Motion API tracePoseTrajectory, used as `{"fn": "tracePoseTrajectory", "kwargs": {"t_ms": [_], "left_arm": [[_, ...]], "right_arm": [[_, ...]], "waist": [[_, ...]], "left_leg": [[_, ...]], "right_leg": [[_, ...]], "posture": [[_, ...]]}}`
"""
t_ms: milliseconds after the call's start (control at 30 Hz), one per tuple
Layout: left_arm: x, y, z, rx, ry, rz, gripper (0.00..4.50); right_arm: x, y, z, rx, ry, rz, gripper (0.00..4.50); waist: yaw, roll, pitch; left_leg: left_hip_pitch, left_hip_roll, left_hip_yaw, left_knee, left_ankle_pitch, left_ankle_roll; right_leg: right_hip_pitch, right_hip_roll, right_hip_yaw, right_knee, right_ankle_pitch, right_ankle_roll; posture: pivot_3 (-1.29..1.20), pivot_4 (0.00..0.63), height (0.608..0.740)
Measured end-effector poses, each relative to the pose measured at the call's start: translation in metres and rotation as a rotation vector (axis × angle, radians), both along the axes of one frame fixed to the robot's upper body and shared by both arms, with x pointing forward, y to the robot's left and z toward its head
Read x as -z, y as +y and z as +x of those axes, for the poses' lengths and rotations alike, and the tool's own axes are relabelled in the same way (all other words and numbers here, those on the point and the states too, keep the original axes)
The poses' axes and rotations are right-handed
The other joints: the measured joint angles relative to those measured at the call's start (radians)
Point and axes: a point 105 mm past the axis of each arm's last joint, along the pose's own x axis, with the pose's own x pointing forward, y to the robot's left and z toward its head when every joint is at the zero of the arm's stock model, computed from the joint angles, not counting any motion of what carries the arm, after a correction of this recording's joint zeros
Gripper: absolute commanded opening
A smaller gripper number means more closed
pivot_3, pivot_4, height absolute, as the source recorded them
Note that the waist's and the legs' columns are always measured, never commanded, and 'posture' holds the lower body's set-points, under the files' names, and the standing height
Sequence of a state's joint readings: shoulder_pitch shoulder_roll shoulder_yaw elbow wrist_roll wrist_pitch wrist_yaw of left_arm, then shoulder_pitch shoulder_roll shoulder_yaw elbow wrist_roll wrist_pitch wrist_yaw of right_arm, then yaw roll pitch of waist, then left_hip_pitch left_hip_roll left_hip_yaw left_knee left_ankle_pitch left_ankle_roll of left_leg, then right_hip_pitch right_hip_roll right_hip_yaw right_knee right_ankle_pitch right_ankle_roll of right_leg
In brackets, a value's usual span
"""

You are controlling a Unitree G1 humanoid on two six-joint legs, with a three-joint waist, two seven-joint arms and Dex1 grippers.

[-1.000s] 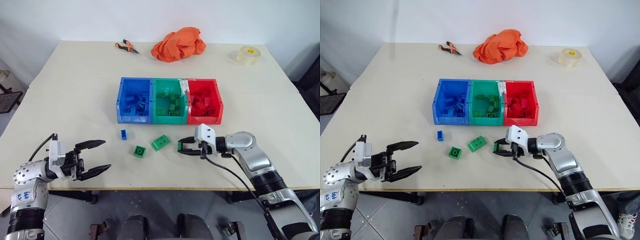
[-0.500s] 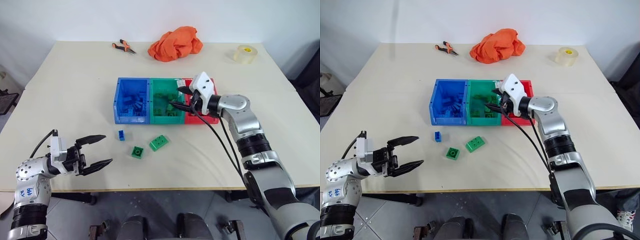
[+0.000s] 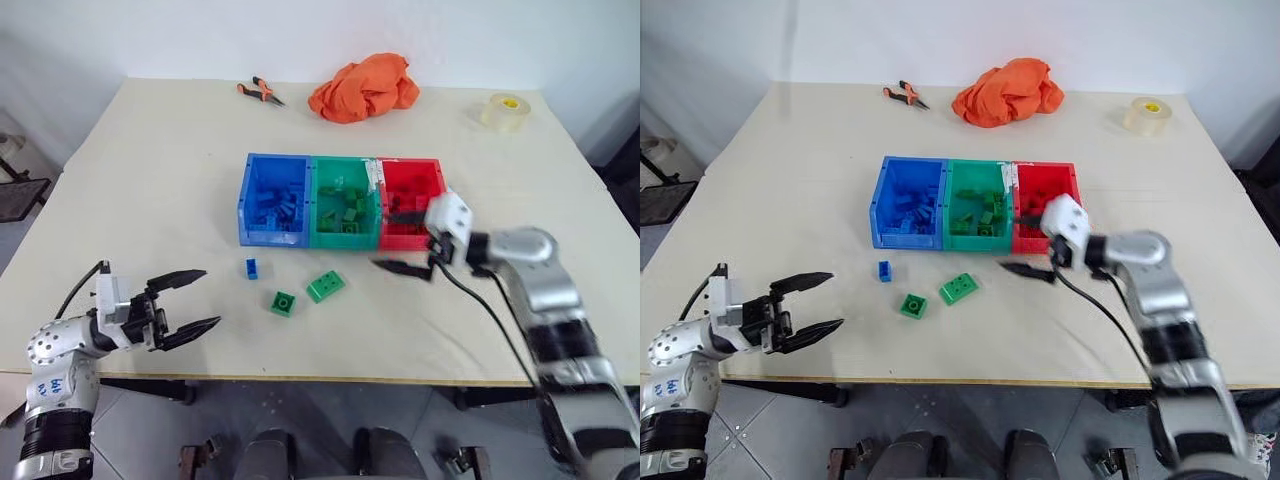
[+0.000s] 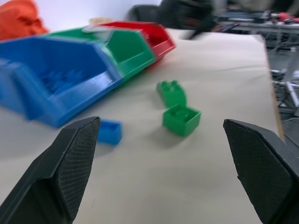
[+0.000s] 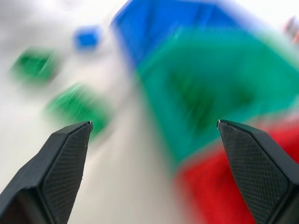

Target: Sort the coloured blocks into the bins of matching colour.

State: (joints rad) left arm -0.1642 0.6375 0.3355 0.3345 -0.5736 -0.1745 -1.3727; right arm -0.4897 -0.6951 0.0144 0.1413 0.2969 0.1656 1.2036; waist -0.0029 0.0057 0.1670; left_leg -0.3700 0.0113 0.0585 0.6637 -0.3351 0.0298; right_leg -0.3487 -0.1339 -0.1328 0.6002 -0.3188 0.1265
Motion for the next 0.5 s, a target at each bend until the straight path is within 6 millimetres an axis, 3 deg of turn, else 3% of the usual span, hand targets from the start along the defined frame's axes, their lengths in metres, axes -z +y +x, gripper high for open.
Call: {"fn": "tracePoseTrajectory", "kwargs": {"t_ms": [133, 233, 367, 500], "left_arm": [[-0.003, 0.005, 0.001, -0.022, -0.013, 0.003, 4.5], [-0.003, 0.008, 0.003, -0.032, -0.008, 0.0, 4.5], [-0.004, 0.008, 0.004, -0.03, -0.014, 0.001, 4.5], [-0.005, 0.008, 0.005, -0.031, -0.017, 0.004, 4.5]], "right_arm": [[0.001, -0.047, -0.026, 0.1, 0.045, -0.065, 4.47], [0.006, -0.068, -0.039, 0.162, 0.076, -0.113, 4.47], [0.015, -0.069, -0.045, 0.18, 0.113, -0.131, 4.47], [0.007, -0.05, -0.039, 0.142, 0.082, -0.121, 4.47]], "waist": [[-0.001, 0.001, 0.0], [-0.005, 0.001, 0.0], [-0.005, 0.001, 0.0], [-0.003, 0.001, 0.0]], "left_leg": [[0.004, 0.003, 0.003, 0.0, 0.0, -0.001], [0.005, 0.005, 0.006, -0.001, 0.0, -0.002], [0.004, 0.005, 0.007, -0.001, 0.0, -0.002], [0.004, 0.005, 0.006, -0.001, 0.0, -0.002]], "right_leg": [[0.006, 0.001, -0.001, -0.009, 0.0, 0.0], [0.005, 0.0, -0.001, -0.009, 0.0, 0.0], [0.005, 0.0, 0.0, -0.009, 0.0, 0.0], [0.005, -0.001, 0.0, -0.009, 0.0, 0.0]], "posture": [[0.0, 0.15, 0.74], [0.0, 0.15, 0.74], [0.0, 0.15, 0.74], [0.0, 0.15, 0.74]]}}
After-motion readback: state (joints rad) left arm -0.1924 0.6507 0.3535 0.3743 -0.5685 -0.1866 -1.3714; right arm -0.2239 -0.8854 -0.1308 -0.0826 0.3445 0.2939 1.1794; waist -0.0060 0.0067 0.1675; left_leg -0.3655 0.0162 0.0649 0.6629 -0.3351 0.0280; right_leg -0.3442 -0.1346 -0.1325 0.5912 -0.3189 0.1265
